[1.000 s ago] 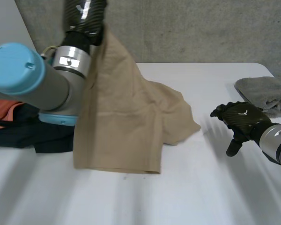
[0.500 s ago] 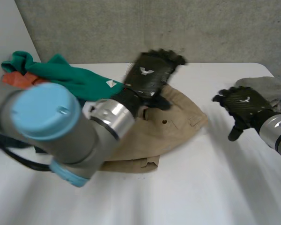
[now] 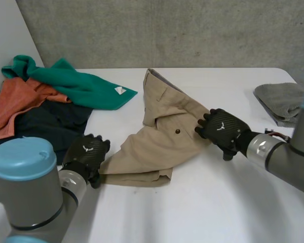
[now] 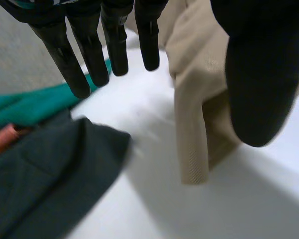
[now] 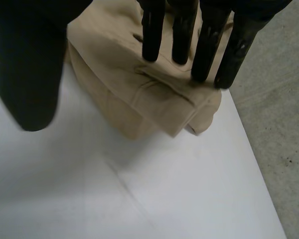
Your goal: Fold the laundry.
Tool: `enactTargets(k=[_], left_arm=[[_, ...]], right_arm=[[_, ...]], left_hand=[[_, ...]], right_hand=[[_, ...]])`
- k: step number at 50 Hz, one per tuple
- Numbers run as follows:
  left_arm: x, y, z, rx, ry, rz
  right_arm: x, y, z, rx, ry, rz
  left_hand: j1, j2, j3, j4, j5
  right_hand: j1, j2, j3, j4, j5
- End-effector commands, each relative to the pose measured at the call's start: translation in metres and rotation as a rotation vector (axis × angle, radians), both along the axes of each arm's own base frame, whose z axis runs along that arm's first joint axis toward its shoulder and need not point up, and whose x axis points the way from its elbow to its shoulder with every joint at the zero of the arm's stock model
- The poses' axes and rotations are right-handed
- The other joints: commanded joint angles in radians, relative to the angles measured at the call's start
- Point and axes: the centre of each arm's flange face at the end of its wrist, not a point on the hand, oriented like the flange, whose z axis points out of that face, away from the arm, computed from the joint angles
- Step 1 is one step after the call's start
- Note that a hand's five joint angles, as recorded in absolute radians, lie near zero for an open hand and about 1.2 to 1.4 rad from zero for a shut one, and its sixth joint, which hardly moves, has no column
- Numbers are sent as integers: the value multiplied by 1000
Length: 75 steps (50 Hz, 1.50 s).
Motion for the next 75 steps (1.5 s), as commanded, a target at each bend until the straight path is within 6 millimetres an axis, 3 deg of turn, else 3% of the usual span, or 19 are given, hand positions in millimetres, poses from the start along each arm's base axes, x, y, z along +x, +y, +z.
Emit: enactTargets(k=[1, 3, 5, 11, 15, 16, 20, 24, 30, 35, 39, 46, 51, 60, 67, 68, 69, 71, 75], left_arm=[[-10, -24, -23, 19, 60, -9], [-13, -30, -20, -6, 75, -13], [-18, -38, -19, -36, 90, -17], [-29, -55, -10, -74, 91, -18], [-33, -63, 48, -222, 142, -24], [-33, -64, 86, -328, 182, -29], [-26, -58, 179, -594, 277, -26], [-17, -45, 252, -799, 378, -14], [-7, -19, 312, -954, 466, -20], [13, 17, 359, -1090, 543, -16], [18, 26, 373, -1132, 567, -15], [3, 7, 357, -1077, 544, -29], [-26, -36, 308, -949, 466, -68], [-68, -106, 223, -786, 369, -132], [-98, -159, 161, -728, 338, -156], [-101, -164, 158, -732, 340, -161], [-105, -173, 153, -745, 344, -167], [-107, -179, 153, -761, 349, -167], [-107, -180, 162, -785, 365, -160]], right_arm=[[16, -19, -18, -117, -25, 1], [20, -19, -15, -143, -34, 8], [21, -18, -13, -152, -37, 8], [23, -16, 9, -201, -51, 1], [21, -18, 61, -290, -135, -48], [20, -19, 75, -307, -164, -63], [16, -17, 142, -362, -319, -120], [10, -5, 209, -410, -461, -122], [-17, 29, 302, -528, -632, -114], [-36, 40, 335, -592, -679, -129], [-40, 42, 342, -573, -695, -135], [-34, 21, 321, -455, -668, -167], [-24, -12, 281, -336, -635, -195], [-3, -79, 174, -133, -527, -333], [5, -118, 124, -210, -511, -463], [4, -127, 119, -251, -529, -499], [3, -131, 120, -277, -541, -514], [4, -136, 119, -317, -561, -525], [6, -135, 130, -365, -599, -513]], left_hand=[[427, 415, 415, 416, 410], [601, 589, 589, 590, 584], [1017, 1005, 1005, 1005, 999], [1018, 1007, 1006, 1007, 1001], [1018, 1007, 1006, 1007, 1001], [1018, 1007, 1006, 1007, 1001], [1018, 1007, 1006, 1007, 1001], [1018, 1007, 1006, 1007, 1001], [1018, 1007, 1006, 1007, 1001], [1018, 1007, 1006, 1007, 1001], [1018, 1007, 1006, 1007, 1001], [1018, 1007, 1006, 1007, 1001], [1018, 1007, 1006, 1007, 1001], [1018, 1007, 1006, 1007, 1001], [1018, 1007, 1006, 1007, 1001], [1018, 1007, 1006, 1007, 1001], [475, 463, 463, 464, 458], [-204, -215, -216, -215, -221], [-204, -215, -216, -215, -221]], right_hand=[[737, 684, 685, 692, 694], [1078, 1026, 1026, 1033, 1035], [1081, 1028, 1029, 1036, 1037], [1081, 1028, 1029, 1036, 1037], [1081, 1028, 1029, 1036, 1037], [1081, 1028, 1029, 1036, 1037], [1081, 1028, 1029, 1036, 1037], [1081, 1028, 1029, 1036, 1037], [1081, 1028, 1029, 1036, 1037], [1081, 1028, 1029, 1036, 1037], [1081, 1028, 1029, 1036, 1037], [1081, 1028, 1029, 1036, 1037], [1081, 1028, 1029, 1036, 1037], [1081, 1028, 1029, 1036, 1037], [1081, 1028, 1029, 1036, 1037], [506, 454, 454, 461, 463], [56, 3, 4, 11, 13], [-141, -193, -193, -186, -184], [-141, -193, -193, -186, -184]])
